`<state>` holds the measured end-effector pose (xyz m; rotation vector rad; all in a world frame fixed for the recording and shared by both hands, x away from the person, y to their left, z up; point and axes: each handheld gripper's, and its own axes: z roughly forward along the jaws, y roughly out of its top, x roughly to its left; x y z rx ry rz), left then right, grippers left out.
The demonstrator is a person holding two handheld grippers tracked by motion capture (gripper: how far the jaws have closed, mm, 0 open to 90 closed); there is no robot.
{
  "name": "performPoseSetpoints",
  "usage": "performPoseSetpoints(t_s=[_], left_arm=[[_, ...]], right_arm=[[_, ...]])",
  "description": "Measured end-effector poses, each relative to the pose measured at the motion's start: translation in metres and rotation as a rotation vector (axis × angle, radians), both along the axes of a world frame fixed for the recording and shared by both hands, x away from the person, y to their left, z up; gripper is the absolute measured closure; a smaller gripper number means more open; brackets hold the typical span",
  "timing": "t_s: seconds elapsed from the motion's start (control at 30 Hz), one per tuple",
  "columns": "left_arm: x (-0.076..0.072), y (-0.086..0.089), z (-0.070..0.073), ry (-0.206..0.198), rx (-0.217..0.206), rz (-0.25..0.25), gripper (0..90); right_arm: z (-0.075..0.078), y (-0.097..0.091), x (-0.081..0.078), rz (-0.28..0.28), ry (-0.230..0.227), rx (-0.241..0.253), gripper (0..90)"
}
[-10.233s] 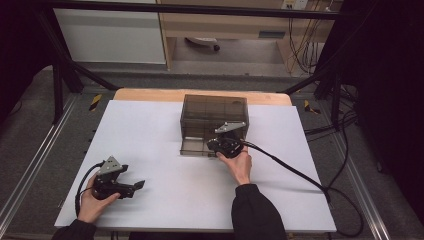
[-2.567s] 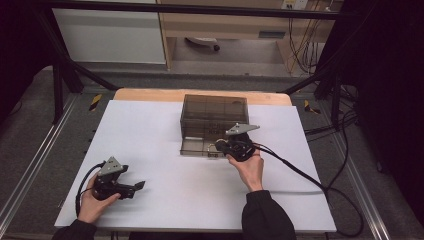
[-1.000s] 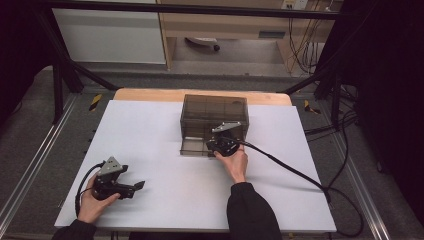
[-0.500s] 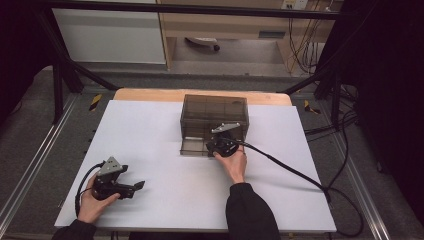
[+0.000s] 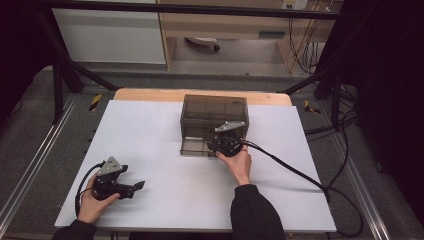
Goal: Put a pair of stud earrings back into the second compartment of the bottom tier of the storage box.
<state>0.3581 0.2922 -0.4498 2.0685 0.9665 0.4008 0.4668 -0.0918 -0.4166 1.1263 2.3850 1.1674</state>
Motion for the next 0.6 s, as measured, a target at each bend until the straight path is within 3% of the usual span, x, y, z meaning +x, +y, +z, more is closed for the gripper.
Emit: performPoseSetpoints(t_s=[0.17,0.43,0.6], left_arm=[[0.0,0.0,0.0,0.001,0.001,0.001,8.3],[0.0,0.0,0.0,0.001,0.001,0.001,8.2],[0.0,0.0,0.0,0.001,0.002,0.002,8.2]], right_arm=[[0.007,-0.007,-0.007,0.001,-0.005,0.0,61.0],[0.016,-0.03,-0.02,-0.015,-0.012,0.068,45.0],[0.018,-0.046,-0.029,-0.034,-0.031,0.06,32.6]])
